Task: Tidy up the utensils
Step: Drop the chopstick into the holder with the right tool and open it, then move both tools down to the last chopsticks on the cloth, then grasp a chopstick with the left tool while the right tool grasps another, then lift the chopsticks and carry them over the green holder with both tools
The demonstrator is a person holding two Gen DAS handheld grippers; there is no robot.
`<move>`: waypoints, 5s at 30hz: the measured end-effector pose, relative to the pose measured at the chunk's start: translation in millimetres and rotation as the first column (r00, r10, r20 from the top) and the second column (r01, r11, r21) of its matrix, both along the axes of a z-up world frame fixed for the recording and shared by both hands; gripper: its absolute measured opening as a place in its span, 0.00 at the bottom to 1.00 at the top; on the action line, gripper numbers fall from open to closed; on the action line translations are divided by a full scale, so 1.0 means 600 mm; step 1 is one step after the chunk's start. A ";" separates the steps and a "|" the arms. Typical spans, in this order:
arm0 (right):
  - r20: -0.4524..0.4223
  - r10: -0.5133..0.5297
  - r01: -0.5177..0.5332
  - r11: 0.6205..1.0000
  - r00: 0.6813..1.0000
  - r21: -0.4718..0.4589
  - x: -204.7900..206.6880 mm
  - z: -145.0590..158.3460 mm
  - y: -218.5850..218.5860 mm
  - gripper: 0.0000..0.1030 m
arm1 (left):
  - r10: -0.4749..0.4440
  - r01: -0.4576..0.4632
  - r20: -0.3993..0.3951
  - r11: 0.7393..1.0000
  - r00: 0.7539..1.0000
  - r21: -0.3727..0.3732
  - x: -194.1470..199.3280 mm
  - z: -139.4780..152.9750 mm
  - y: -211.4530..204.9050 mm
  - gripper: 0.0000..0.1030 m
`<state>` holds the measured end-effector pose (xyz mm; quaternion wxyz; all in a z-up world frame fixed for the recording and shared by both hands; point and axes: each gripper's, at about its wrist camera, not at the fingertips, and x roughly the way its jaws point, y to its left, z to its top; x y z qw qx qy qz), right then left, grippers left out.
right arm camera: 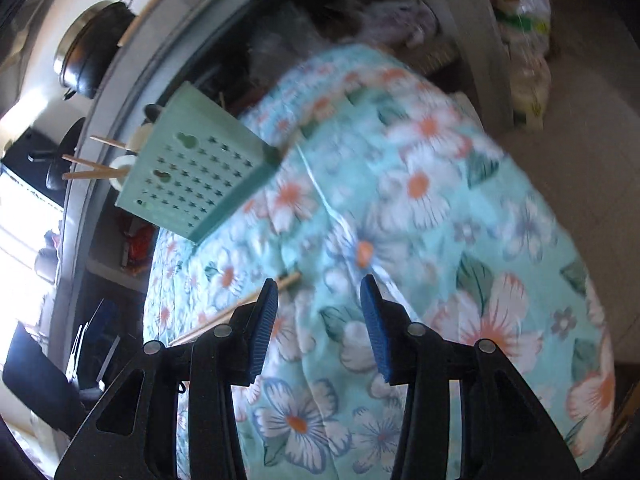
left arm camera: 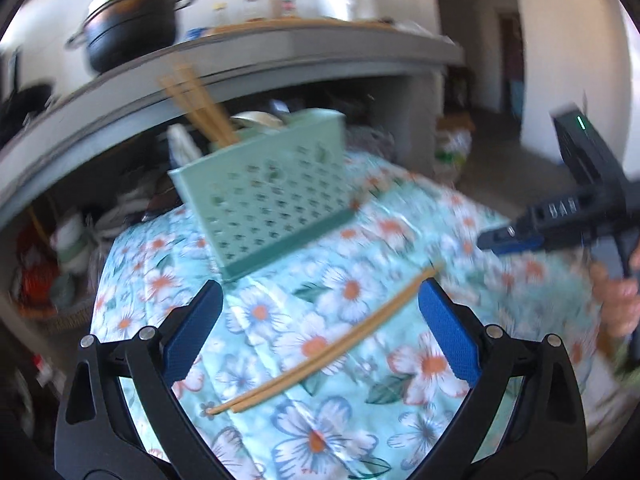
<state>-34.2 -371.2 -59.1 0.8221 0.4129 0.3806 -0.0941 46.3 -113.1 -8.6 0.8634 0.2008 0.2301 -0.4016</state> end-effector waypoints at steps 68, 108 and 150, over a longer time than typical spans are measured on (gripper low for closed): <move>0.023 -0.013 0.010 0.991 1.000 0.132 -0.030 -0.040 -0.028 0.41 | -0.532 0.338 0.194 0.736 0.824 0.587 -0.170 -0.146 -0.154 0.19; 0.067 -0.042 0.007 0.890 0.997 0.457 0.092 -0.078 0.046 0.37 | 0.128 -0.152 0.212 0.983 0.969 0.100 0.037 0.104 -0.044 0.04; 0.343 -0.238 0.107 0.927 0.909 0.358 -0.031 0.066 -0.060 0.06 | 0.146 -0.172 0.216 0.980 0.965 0.103 0.048 0.100 -0.040 0.04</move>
